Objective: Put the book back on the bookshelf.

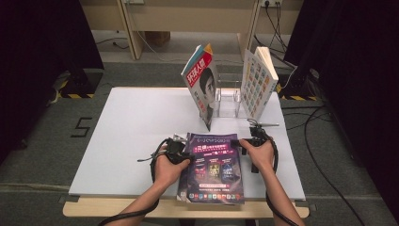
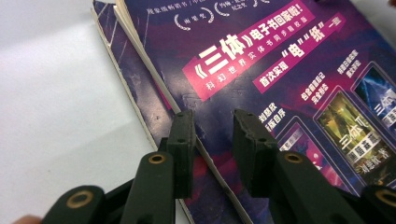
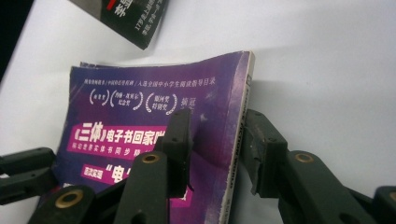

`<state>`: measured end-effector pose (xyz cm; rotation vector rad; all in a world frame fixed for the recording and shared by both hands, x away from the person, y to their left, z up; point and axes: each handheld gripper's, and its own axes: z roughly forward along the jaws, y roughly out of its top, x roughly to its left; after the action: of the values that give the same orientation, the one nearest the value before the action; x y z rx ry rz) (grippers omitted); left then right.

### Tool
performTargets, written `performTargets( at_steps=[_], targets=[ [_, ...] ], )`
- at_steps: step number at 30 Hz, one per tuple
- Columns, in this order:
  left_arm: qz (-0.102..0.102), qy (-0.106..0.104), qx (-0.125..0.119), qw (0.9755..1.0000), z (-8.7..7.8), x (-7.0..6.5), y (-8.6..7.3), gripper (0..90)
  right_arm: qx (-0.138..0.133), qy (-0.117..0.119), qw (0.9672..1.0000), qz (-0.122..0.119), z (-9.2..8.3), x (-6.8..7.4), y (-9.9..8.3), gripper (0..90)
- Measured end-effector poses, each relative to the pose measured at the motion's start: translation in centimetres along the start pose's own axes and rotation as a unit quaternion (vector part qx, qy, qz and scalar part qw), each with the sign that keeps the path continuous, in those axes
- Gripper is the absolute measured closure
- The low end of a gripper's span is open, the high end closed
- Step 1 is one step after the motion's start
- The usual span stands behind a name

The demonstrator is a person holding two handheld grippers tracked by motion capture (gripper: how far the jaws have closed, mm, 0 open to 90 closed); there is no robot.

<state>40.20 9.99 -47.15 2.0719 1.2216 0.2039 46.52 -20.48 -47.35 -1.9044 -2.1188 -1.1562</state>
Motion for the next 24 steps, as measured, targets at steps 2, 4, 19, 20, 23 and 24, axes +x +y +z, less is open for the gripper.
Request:
performTargets(
  at_steps=[2,4,19,20,23,24],
  targets=[
    [0.008,0.008,-0.001,0.9999,0.0,-0.1,0.1,70.5,-0.006,-0.001,0.9998,-0.017,-0.5,0.5,0.1,69.7],
    [0.009,0.011,0.001,0.9999,0.0,-0.1,0.1,71.3,-0.016,0.010,0.9995,-0.025,-1.2,1.0,0.2,73.4],
    [0.009,0.011,-0.001,0.9999,-0.1,-0.1,0.1,71.5,0.014,0.029,0.9991,-0.029,-0.6,1.3,0.2,77.3],
    [0.008,0.010,-0.001,0.9999,-0.1,0.0,0.0,71.5,0.014,0.035,0.9990,-0.025,-0.7,1.3,0.3,78.5],
    [0.011,0.009,-0.005,0.9999,-0.2,0.0,-0.1,71.4,0.015,0.048,0.9986,-0.015,-1.0,1.5,0.5,80.4],
    [0.013,0.007,-0.007,0.9999,-0.2,0.1,-0.1,71.3,0.013,0.053,0.9984,-0.012,-1.2,1.5,0.5,81.0]
  ],
)
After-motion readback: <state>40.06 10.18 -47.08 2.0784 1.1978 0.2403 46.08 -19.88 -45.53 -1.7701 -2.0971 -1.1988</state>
